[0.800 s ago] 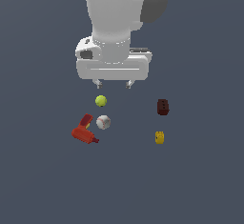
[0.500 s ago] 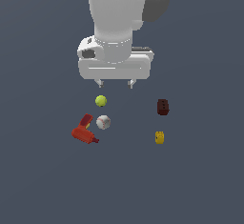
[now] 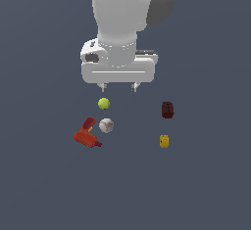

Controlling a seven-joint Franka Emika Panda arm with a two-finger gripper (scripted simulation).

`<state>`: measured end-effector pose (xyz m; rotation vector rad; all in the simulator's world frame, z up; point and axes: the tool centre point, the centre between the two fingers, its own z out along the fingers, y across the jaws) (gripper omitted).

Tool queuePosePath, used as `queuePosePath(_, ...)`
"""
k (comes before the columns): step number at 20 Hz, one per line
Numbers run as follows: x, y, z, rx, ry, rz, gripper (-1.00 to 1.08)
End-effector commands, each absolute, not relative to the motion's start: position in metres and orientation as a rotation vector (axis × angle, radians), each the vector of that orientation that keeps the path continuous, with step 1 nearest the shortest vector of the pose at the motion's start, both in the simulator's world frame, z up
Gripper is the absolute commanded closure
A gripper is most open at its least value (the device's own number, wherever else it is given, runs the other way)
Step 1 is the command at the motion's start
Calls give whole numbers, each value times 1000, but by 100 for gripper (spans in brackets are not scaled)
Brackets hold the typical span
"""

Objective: Pick up a designated object from a clutter of objects.

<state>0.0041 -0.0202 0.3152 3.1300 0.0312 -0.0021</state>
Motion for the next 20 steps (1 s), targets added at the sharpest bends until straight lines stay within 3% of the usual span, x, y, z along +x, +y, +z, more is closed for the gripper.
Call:
queuePosePath(1,6,-24,311,3123,65,-2,-100)
queuePosePath(20,42,-82,229,2945,695,-17,-100)
